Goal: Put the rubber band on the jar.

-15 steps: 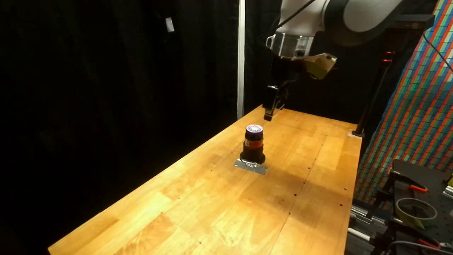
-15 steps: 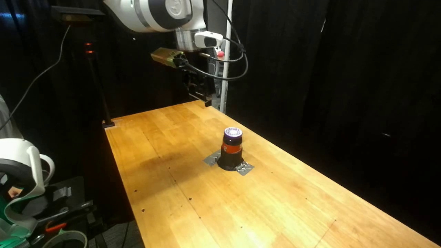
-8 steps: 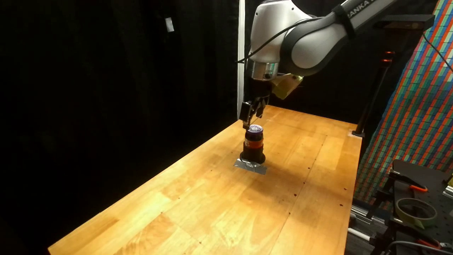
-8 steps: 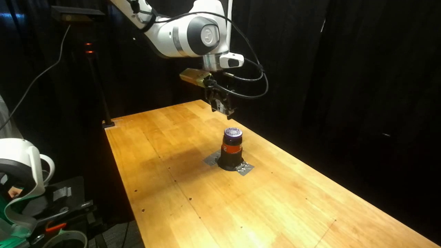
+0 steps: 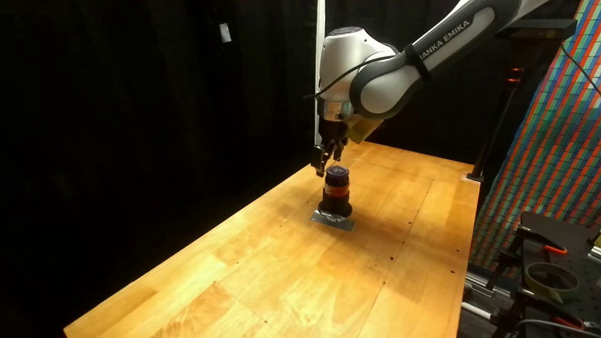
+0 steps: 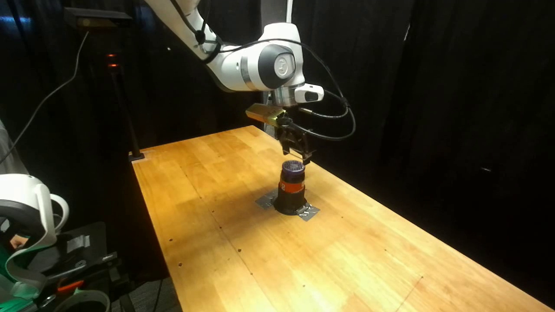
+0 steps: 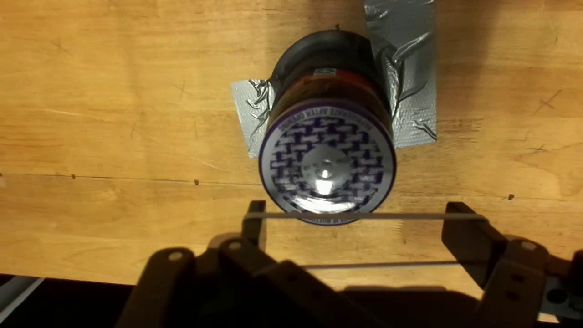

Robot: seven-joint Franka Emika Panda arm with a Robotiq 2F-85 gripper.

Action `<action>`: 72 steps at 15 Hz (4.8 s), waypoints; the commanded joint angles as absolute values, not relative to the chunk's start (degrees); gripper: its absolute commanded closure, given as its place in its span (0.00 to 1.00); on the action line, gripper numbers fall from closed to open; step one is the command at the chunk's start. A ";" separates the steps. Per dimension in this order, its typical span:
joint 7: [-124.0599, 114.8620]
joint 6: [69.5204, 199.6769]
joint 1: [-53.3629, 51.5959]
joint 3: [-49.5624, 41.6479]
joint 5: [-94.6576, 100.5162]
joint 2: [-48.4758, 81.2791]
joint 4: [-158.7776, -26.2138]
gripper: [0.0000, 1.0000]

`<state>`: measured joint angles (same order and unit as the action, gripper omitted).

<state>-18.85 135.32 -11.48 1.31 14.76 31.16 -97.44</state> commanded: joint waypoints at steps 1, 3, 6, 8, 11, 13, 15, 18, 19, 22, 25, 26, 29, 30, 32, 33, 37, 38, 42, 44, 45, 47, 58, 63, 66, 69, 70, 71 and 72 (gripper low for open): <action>-17.73 134.17 -12.70 -0.47 15.35 34.34 -92.92 0.00; -17.31 134.47 -12.57 -0.80 15.29 35.15 -92.53 0.00; -15.88 133.66 -12.00 -0.48 14.19 35.31 -93.25 0.00; -14.82 133.71 -11.67 -0.31 13.99 35.31 -94.26 0.00; -14.47 134.14 -11.36 -0.66 14.13 36.45 -94.36 0.00; -13.28 134.11 -10.49 0.05 12.77 36.85 -94.81 0.00; -11.41 134.29 -9.52 0.90 10.91 36.34 -96.16 0.00; -8.21 134.94 -7.68 2.12 7.25 33.88 -99.98 0.00; -7.15 135.36 -7.16 2.41 6.22 33.20 -101.02 0.00; -4.95 137.40 -5.31 3.07 3.02 30.08 -105.14 0.00; -3.66 139.57 -3.85 3.64 -0.04 27.51 -108.27 0.00; -3.02 140.54 -3.36 3.90 -1.06 26.77 -109.27 0.00; 0.78 141.97 -0.92 5.78 -5.92 24.42 -111.87 0.00; 1.78 141.57 -0.32 6.15 -7.37 23.83 -112.40 0.00; 2.45 137.34 0.36 6.00 -9.00 22.65 -112.95 0.00; 3.58 136.46 0.96 6.32 -10.10 22.11 -113.69 0.00; 4.86 136.18 0.94 5.86 -10.45 21.83 -116.67 0.00; 3.99 138.27 0.38 5.52 -10.08 22.34 -117.53 0.00; 3.36 147.55 -0.52 5.99 -10.19 24.25 -119.58 0.00; 3.52 151.33 -0.70 6.32 -9.83 25.09 -120.02 0.00; 3.21 153.32 -0.89 6.12 -9.32 25.50 -120.23 0.00; 2.18 156.20 -1.13 5.45 -8.77 26.42 -120.33 0.00; -0.18 180.28 -1.89 6.13 -9.28 18.53 -138.12 0.58; -5.81 204.54 -6.79 3.54 -11.26 17.76 -146.30 0.91; -9.33 218.55 -7.62 4.74 -14.38 21.17 -147.93 0.97; -13.50 227.70 -7.47 6.36 -15.21 24.39 -147.84 0.91; -14.67 229.55 -7.24 6.81 -14.94 25.47 -147.55 0.92; -15.76 231.44 -7.06 7.14 -14.73 26.88 -146.96 0.92; -16.40 232.98 -7.13 7.33 -14.90 27.81 -146.79 0.91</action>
<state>-13.71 226.87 -7.10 6.43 -13.86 25.19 -146.93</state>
